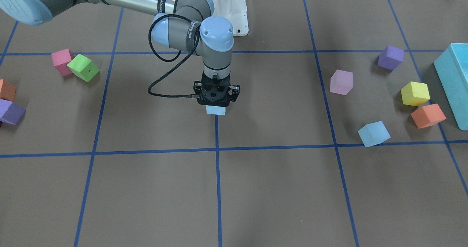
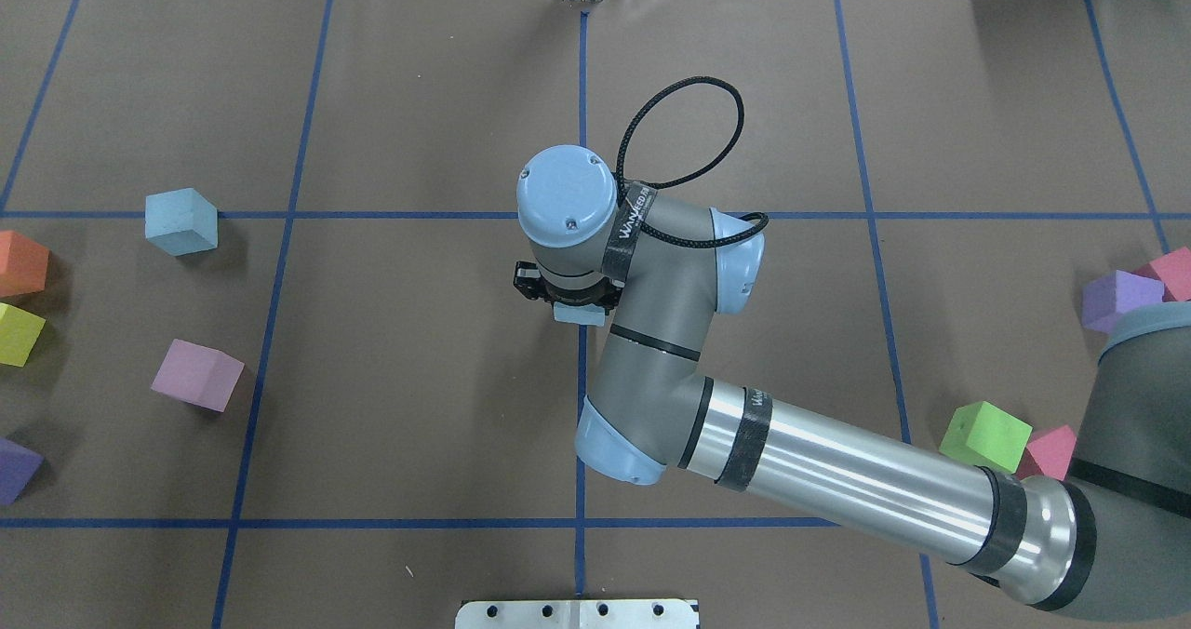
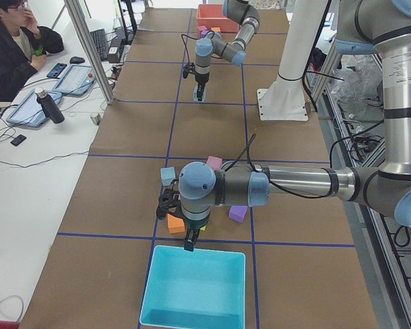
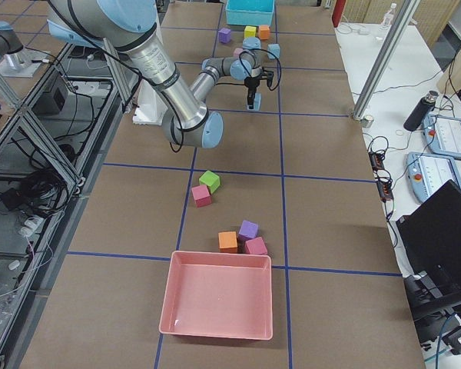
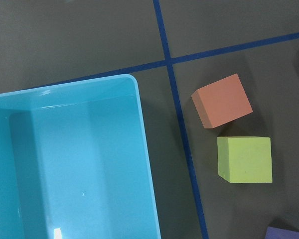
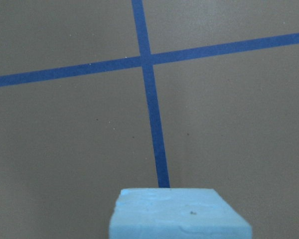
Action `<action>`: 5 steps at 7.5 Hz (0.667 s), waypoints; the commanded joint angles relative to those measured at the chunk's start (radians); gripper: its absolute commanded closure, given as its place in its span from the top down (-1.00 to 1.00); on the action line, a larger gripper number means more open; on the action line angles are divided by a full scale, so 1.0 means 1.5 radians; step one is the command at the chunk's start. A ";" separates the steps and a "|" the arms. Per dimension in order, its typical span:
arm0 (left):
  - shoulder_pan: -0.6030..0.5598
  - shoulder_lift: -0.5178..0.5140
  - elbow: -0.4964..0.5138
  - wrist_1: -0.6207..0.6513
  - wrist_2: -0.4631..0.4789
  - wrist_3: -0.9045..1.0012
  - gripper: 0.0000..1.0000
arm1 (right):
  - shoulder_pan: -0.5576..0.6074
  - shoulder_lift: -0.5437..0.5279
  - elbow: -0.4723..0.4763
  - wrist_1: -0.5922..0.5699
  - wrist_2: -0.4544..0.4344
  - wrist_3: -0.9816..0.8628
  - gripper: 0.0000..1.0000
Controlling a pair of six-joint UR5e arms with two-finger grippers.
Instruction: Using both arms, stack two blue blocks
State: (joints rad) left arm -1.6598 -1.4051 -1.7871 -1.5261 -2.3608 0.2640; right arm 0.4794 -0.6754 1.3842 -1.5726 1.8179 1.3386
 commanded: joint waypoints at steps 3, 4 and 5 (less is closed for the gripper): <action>0.000 0.000 0.000 0.000 0.000 -0.001 0.99 | -0.004 0.001 -0.018 0.001 -0.002 -0.017 0.16; 0.000 0.000 -0.001 0.000 0.000 -0.001 0.99 | -0.007 0.001 -0.021 0.001 -0.003 -0.017 0.34; 0.000 0.000 0.000 0.000 0.000 -0.001 0.99 | -0.010 0.001 -0.029 0.028 -0.007 -0.016 0.38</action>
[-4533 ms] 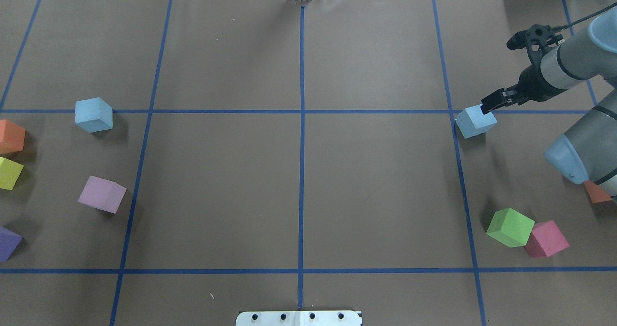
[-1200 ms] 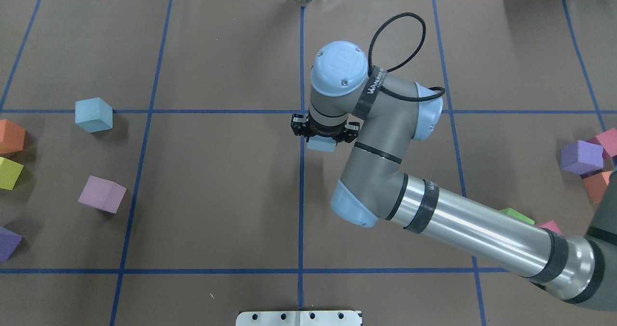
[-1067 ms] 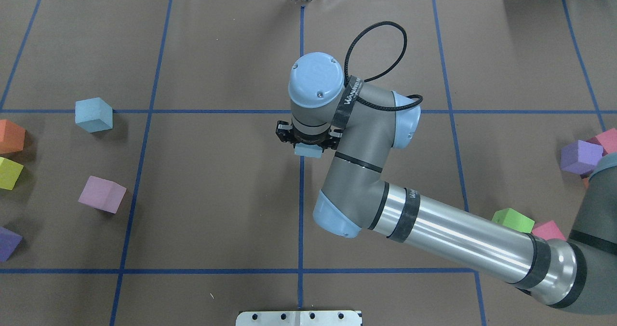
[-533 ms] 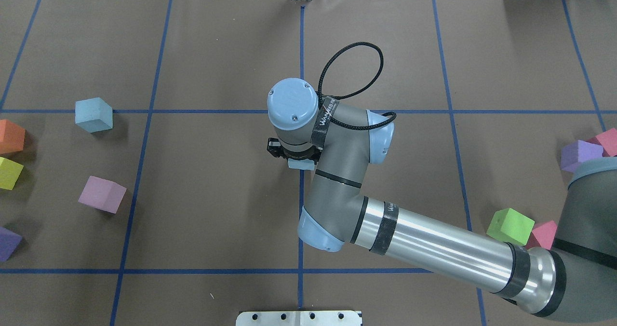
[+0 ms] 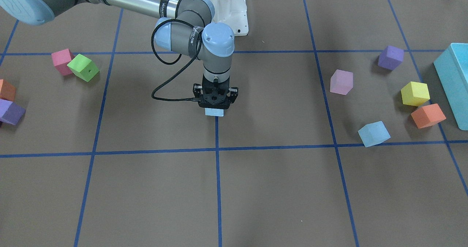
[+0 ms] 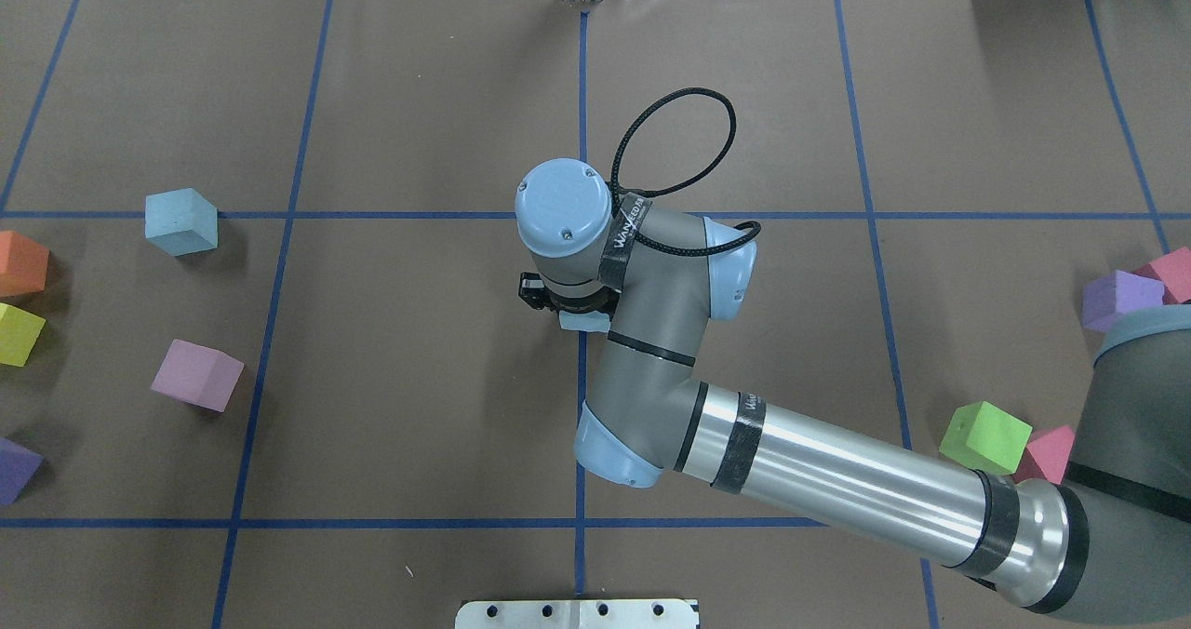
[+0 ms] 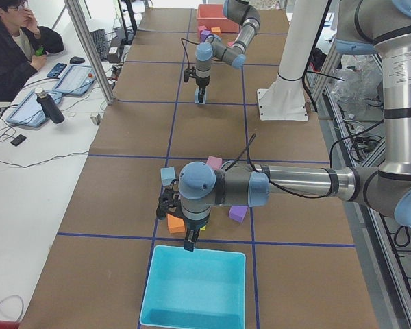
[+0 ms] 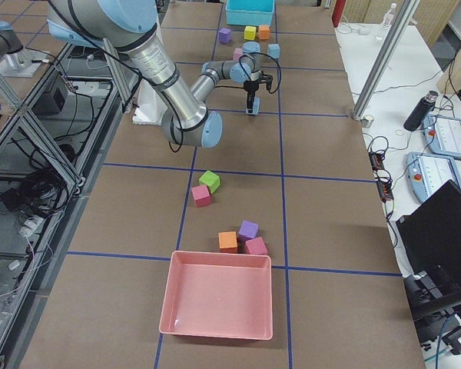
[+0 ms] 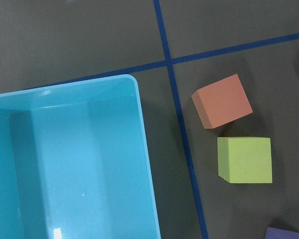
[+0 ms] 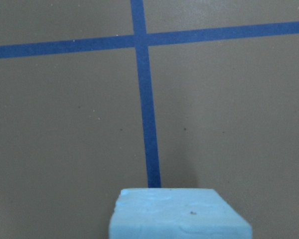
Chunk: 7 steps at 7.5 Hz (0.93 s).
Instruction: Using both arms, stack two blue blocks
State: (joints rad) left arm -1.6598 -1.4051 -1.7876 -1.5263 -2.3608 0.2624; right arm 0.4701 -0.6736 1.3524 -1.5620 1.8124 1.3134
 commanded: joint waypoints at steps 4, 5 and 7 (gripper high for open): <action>0.000 -0.001 -0.001 0.000 0.000 0.000 0.99 | 0.005 -0.003 0.002 0.034 0.002 -0.001 1.00; 0.000 -0.002 -0.001 0.000 0.000 0.000 0.99 | 0.013 -0.002 0.035 -0.027 0.003 -0.006 1.00; 0.000 -0.005 -0.007 -0.001 0.000 0.000 0.99 | 0.090 -0.023 0.143 -0.114 0.060 -0.051 1.00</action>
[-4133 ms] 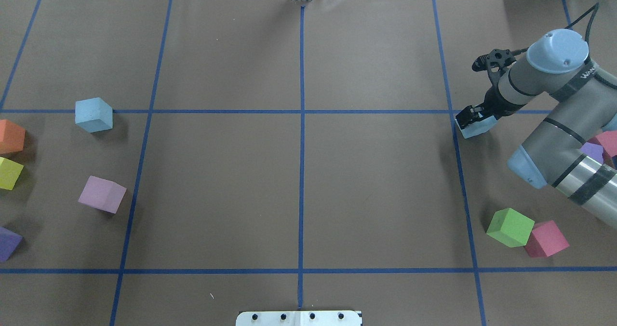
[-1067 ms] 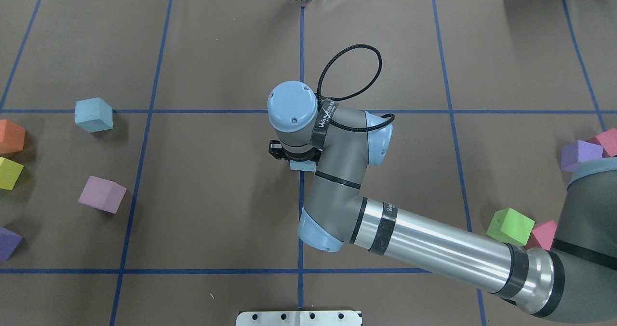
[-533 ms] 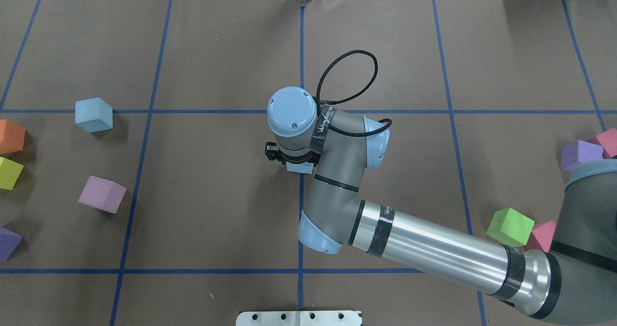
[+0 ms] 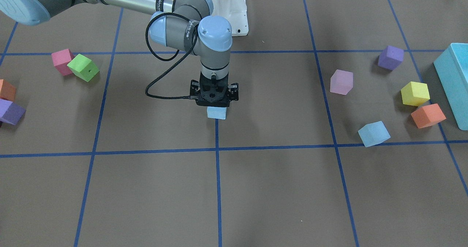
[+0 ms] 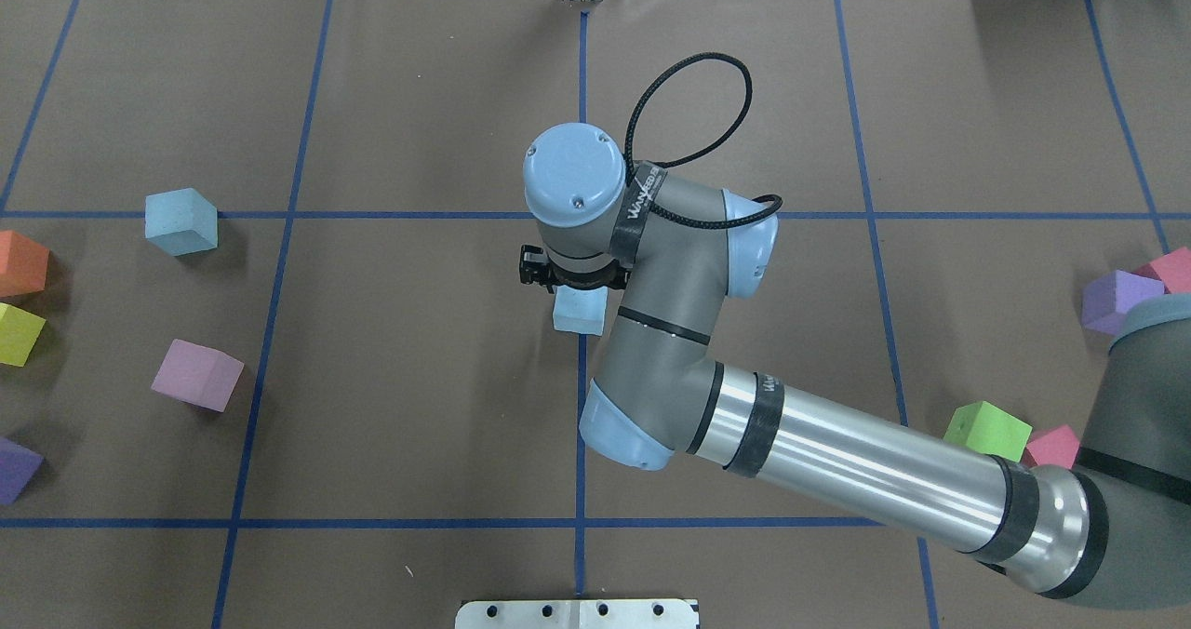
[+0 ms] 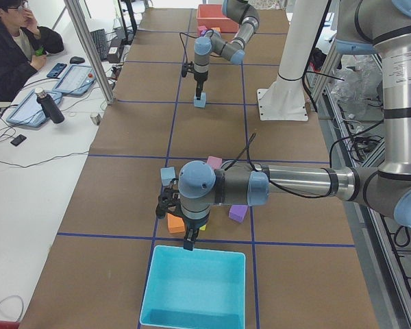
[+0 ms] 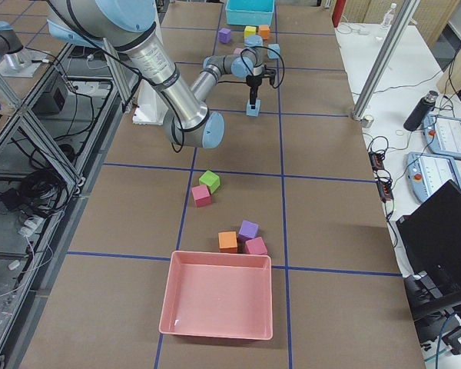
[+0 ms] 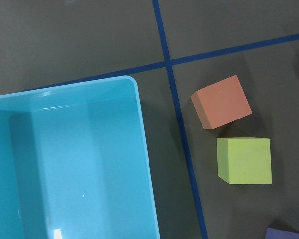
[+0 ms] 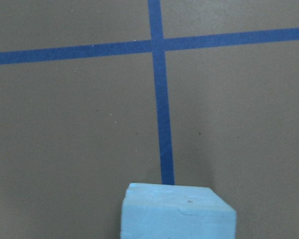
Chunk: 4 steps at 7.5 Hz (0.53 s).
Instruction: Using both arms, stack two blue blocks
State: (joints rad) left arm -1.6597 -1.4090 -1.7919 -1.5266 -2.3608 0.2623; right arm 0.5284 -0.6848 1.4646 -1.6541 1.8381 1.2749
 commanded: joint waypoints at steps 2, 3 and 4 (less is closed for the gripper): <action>0.000 -0.026 -0.006 -0.011 0.001 -0.004 0.99 | 0.166 -0.093 0.149 -0.054 0.133 -0.116 1.00; 0.000 -0.041 -0.005 -0.049 0.001 -0.005 0.99 | 0.221 -0.133 0.183 -0.053 0.135 -0.156 1.00; 0.000 -0.047 -0.004 -0.121 0.001 -0.002 0.99 | 0.296 -0.192 0.208 -0.054 0.168 -0.248 1.00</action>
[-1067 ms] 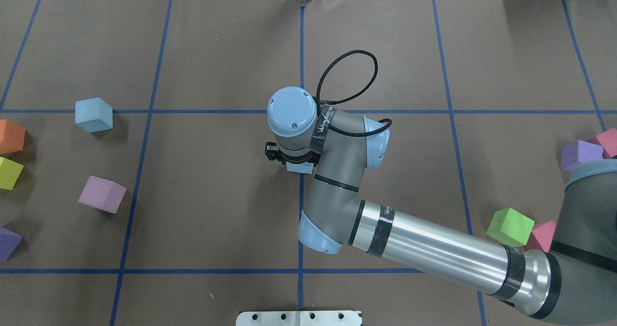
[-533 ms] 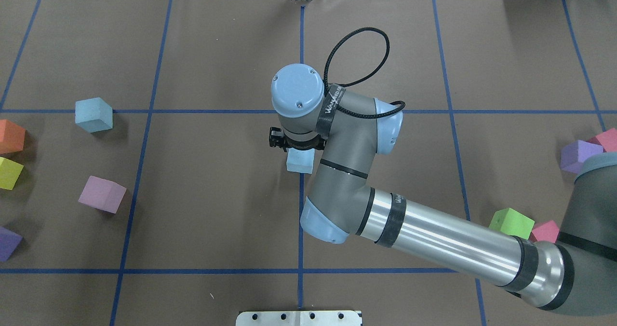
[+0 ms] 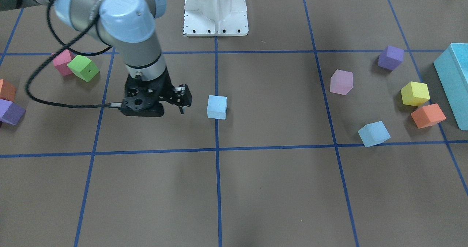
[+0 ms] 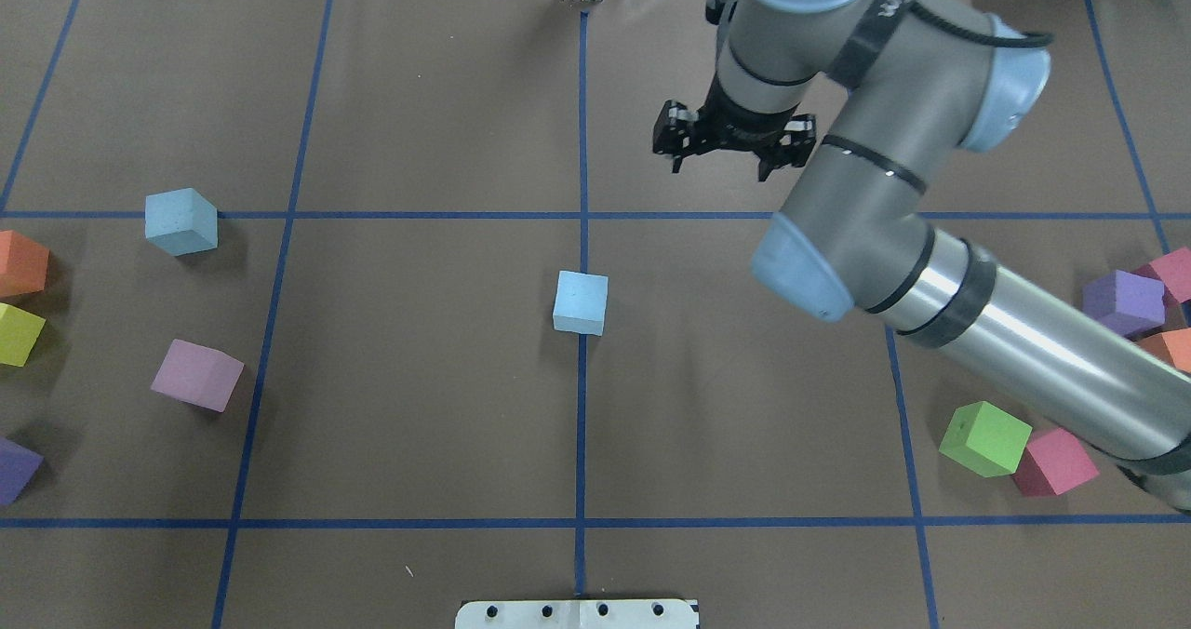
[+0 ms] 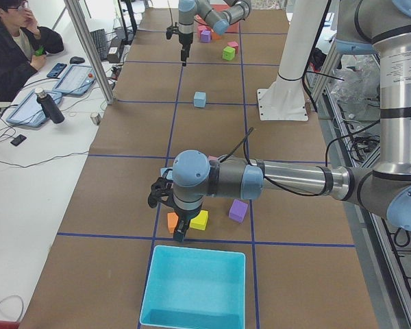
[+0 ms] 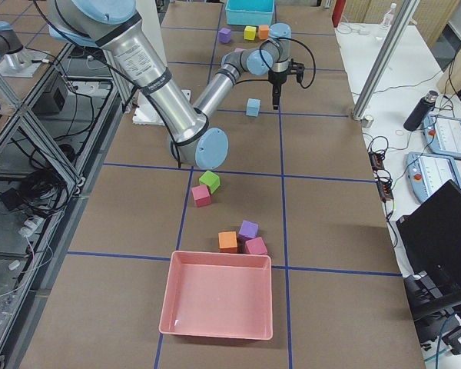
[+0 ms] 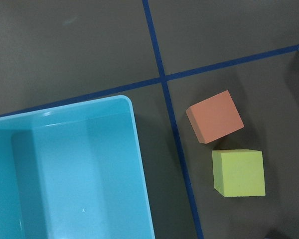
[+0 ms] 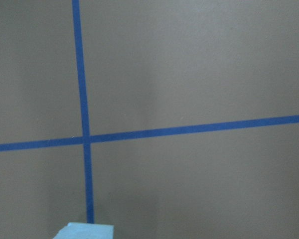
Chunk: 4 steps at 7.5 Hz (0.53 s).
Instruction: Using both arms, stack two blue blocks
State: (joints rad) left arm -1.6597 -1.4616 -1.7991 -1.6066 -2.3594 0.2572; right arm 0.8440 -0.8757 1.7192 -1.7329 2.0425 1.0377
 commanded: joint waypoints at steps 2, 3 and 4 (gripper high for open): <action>0.016 -0.098 0.048 -0.213 -0.004 -0.023 0.99 | 0.196 -0.162 0.060 -0.001 0.074 -0.306 1.00; 0.049 -0.119 0.046 -0.219 -0.033 -0.113 0.99 | 0.252 -0.209 0.050 -0.001 0.091 -0.431 1.00; 0.074 -0.146 0.045 -0.214 -0.035 -0.164 0.99 | 0.305 -0.253 0.046 -0.001 0.098 -0.546 1.00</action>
State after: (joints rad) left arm -1.5966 -1.6269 -1.7357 -1.9171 -2.3940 0.1192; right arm 1.1956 -1.1673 1.7954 -1.7348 2.1685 0.4459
